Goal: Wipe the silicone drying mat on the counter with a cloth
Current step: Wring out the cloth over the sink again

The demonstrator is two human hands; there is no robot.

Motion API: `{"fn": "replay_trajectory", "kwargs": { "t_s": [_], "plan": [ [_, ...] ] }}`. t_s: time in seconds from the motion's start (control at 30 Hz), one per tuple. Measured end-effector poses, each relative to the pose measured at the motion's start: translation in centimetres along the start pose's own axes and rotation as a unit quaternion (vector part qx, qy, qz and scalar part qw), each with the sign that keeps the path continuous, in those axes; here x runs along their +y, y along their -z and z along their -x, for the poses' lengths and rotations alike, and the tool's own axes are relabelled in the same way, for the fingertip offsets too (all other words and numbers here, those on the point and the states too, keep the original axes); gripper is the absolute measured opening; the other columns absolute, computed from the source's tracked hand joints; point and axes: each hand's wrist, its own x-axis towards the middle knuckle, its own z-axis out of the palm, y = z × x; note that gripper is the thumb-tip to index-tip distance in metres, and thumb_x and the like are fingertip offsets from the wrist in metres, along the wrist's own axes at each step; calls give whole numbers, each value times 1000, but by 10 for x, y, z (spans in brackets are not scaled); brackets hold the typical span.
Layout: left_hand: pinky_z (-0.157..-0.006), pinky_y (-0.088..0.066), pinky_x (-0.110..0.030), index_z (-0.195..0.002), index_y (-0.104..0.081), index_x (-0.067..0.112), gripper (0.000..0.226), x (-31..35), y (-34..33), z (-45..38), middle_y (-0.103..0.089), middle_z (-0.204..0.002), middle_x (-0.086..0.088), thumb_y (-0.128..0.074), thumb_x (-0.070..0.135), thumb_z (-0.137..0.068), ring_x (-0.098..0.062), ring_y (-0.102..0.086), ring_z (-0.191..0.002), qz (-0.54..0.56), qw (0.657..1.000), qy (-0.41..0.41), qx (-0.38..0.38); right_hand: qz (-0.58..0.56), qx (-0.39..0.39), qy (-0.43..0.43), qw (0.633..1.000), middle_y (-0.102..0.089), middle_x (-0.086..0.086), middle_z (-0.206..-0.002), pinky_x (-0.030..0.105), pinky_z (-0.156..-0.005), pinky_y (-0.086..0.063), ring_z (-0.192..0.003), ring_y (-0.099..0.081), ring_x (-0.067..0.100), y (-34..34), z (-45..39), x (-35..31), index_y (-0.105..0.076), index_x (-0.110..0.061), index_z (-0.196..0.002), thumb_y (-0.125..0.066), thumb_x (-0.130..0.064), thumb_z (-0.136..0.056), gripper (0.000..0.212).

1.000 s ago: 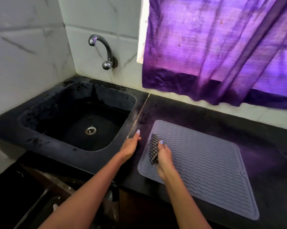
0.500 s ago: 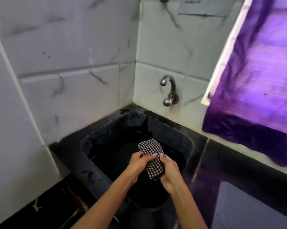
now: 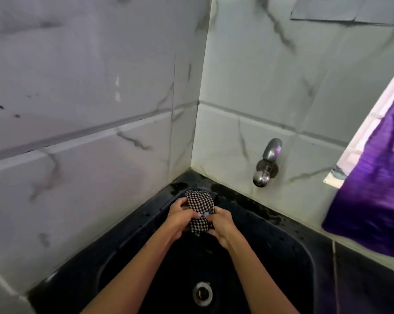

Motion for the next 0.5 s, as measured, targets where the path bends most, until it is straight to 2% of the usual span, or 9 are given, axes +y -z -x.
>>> {"fn": "replay_trajectory", "kwargs": {
  "t_s": [0.07, 0.13, 0.23, 0.3, 0.37, 0.43, 0.5],
  "plan": [
    [-87, -53, -41, -133, -46, 17, 69, 7, -4, -31, -62, -118, -9, -68, -6, -71, -24, -59, -105, -30, 999, -7, 21, 67, 23, 19, 997, -66, 9, -90, 45, -82, -55, -86, -65, 25, -2, -33, -9, -62, -16, -83, -44, 4, -91, 28],
    [-91, -50, -37, -134, -45, 16, 69, 14, -9, -63, -60, -122, -10, -68, -5, -73, -22, -58, -106, -52, 998, -29, 31, 143, 42, 39, 988, -69, 10, -93, 48, -85, -55, -93, -66, 29, -4, -67, -18, -63, -17, -80, -49, -1, -88, 23],
    [-92, -48, -32, -135, -45, 13, 70, 21, -12, -106, -59, -125, -12, -70, -4, -72, -24, -59, -108, -72, 993, -80, 40, 200, 76, 84, 973, -70, 11, -100, 43, -87, -54, -98, -65, 28, -8, -116, -27, -66, -10, -99, -53, -4, -85, 20],
    [-92, -47, -29, -136, -43, 12, 73, 24, -14, -131, -60, -124, -12, -71, -5, -70, -22, -58, -106, -73, 991, -102, 52, 211, 106, 123, 964, -67, 8, -111, 39, -94, -50, -107, -62, 26, -12, -141, -33, -59, -12, -118, -57, -5, -83, 35],
    [-87, -45, -26, -139, -37, 14, 77, 25, -13, -150, -58, -124, -12, -70, -4, -72, -19, -57, -104, -77, 989, -115, 59, 240, 115, 165, 950, -61, 8, -117, 30, -96, -47, -109, -59, 24, -15, -159, -36, -42, -14, -134, -56, -3, -85, 52],
    [-92, -43, -27, -145, -24, 13, 82, 24, -9, -166, -52, -130, -13, -69, 1, -77, -24, -53, -114, -140, 980, -126, 60, 298, 101, 210, 926, -57, 10, -121, 30, -93, -45, -108, -57, 24, -18, -174, -34, -29, -16, -139, -51, -2, -86, 59],
    [-102, -35, -31, -147, -17, 10, 79, 20, -4, -175, -39, -138, -17, -62, 7, -82, -31, -44, -125, -287, 944, -153, 60, 401, 75, 240, 881, -47, 14, -134, 34, -100, -42, -119, -49, 26, -22, -191, -25, -28, -15, -141, -46, -2, -86, 59]
  ]
}}
